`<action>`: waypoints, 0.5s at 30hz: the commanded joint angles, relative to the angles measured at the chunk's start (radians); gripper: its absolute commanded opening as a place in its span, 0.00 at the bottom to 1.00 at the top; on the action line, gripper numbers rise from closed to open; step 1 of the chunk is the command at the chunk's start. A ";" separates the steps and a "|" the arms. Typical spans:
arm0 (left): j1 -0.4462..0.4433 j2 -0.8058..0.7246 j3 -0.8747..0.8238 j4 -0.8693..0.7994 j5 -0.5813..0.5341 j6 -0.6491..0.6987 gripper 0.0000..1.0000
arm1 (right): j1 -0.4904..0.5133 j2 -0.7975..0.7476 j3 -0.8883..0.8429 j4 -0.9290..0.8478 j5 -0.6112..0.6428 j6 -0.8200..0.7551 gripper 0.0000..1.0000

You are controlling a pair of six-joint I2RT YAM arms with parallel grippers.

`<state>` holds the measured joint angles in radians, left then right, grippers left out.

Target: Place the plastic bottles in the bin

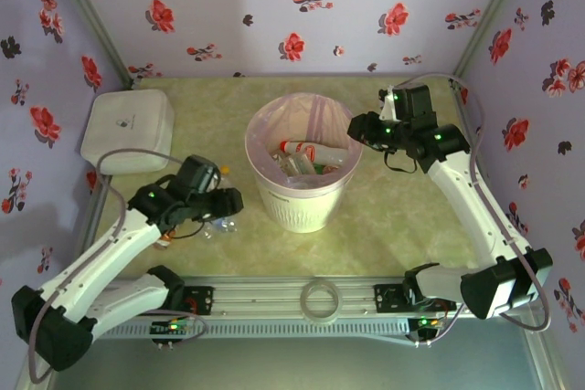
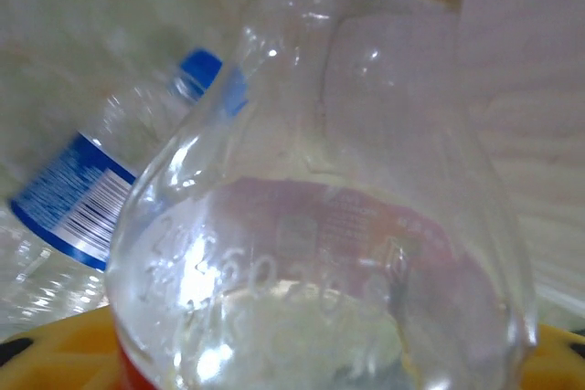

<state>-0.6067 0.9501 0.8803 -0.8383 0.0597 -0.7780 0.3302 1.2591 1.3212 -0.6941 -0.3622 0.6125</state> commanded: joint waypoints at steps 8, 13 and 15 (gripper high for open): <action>0.148 0.116 0.421 -0.146 -0.139 0.333 0.06 | 0.008 -0.001 0.014 0.070 -0.039 0.034 0.30; 0.150 0.241 0.690 -0.085 -0.063 0.442 0.00 | 0.008 -0.005 0.008 0.071 -0.033 0.038 0.29; 0.145 0.302 0.784 -0.025 0.028 0.458 0.00 | 0.008 -0.005 0.006 0.071 -0.034 0.038 0.29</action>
<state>-0.4644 1.1999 1.5635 -0.9298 -0.0059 -0.4175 0.3305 1.2591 1.3212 -0.6937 -0.3626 0.6132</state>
